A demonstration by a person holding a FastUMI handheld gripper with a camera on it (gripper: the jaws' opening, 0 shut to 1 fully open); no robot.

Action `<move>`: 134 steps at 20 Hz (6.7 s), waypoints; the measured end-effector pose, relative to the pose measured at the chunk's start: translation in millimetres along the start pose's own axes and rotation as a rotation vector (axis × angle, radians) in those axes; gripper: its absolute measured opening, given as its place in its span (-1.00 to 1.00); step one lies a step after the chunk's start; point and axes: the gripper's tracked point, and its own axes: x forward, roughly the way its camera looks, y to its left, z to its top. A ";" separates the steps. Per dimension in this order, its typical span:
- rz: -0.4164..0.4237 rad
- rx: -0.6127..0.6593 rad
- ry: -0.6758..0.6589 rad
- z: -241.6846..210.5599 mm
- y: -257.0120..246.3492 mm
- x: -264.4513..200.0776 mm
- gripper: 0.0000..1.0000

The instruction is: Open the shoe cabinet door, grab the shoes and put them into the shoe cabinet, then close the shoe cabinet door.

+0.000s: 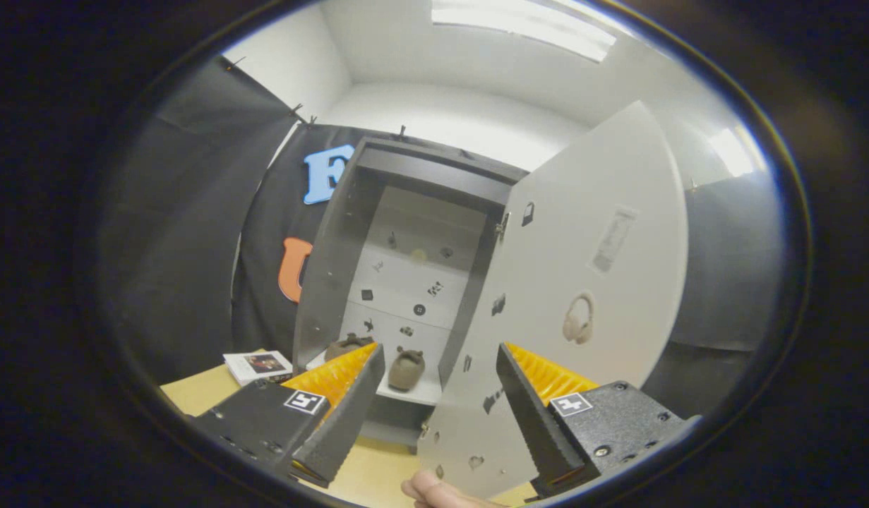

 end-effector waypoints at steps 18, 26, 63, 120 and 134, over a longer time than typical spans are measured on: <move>-0.185 0.122 0.054 -88.9 -231.0 -66.5 1.00; -0.113 0.202 0.124 -146.4 -258.1 -8.8 1.00; 0.166 0.295 0.140 -152.7 -67.8 28.9 0.84; 0.000 0.297 -0.050 -179.8 48.9 -105.4 0.97; 0.071 0.281 -0.078 -179.8 63.5 -119.2 0.97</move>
